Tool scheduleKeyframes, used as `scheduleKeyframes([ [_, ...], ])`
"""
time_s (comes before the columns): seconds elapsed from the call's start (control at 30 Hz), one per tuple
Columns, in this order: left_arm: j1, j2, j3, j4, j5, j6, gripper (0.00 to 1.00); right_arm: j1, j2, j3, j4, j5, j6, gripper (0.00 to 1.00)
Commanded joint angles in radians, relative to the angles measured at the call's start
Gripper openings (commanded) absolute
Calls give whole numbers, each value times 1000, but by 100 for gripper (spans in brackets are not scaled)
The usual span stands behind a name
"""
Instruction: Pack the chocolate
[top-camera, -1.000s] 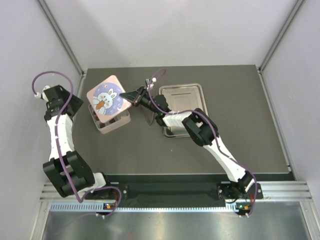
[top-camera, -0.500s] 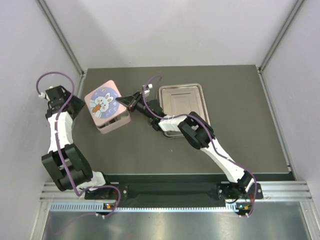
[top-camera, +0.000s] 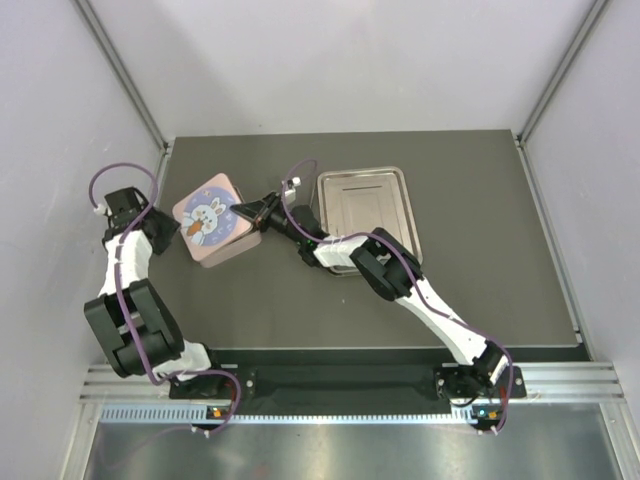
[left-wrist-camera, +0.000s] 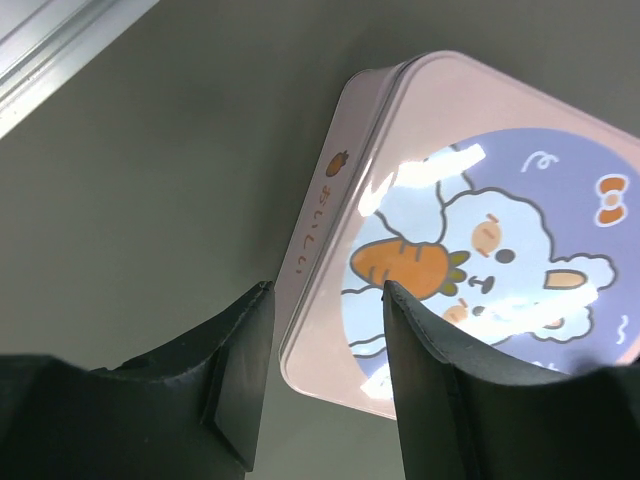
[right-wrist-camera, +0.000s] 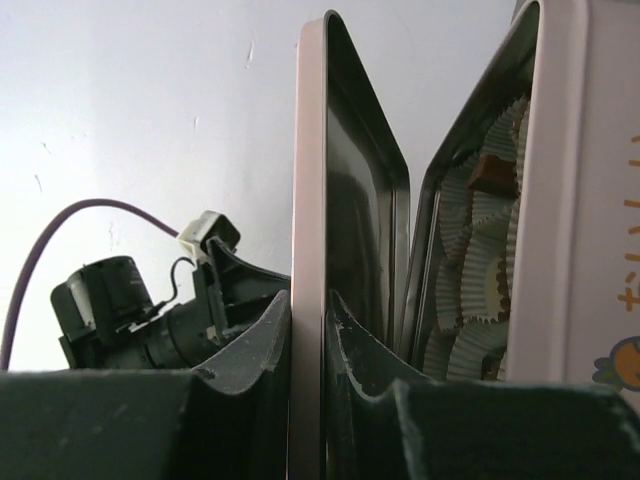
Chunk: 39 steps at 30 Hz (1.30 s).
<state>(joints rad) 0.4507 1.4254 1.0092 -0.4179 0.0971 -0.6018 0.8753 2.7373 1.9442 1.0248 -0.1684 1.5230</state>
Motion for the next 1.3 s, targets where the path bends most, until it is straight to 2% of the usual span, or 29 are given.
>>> scheduleKeyframes([
  [0.0, 8, 6, -14, 59, 18, 4, 52, 7, 13, 50, 57, 21, 11, 0],
  [0.37, 6, 95, -11, 114, 167, -1, 46, -12, 16, 44, 21, 13, 8, 1],
  [0.6, 8, 148, 5, 96, 142, 13, 40, -24, 16, 47, 9, 3, 2, 21],
  [0.73, 6, 170, 12, 108, 154, 4, 38, -44, -13, 18, 6, -13, -24, 26],
  [0.8, 6, 176, 14, 110, 155, 2, 37, -61, -33, -10, 4, -13, -38, 32],
  [1.1, 6, 194, 22, 119, 190, 10, 37, -134, -143, -169, 20, -45, -124, 41],
  [1.27, 6, 181, 38, 94, 196, 19, 38, -148, -209, -188, -64, -83, -230, 45],
])
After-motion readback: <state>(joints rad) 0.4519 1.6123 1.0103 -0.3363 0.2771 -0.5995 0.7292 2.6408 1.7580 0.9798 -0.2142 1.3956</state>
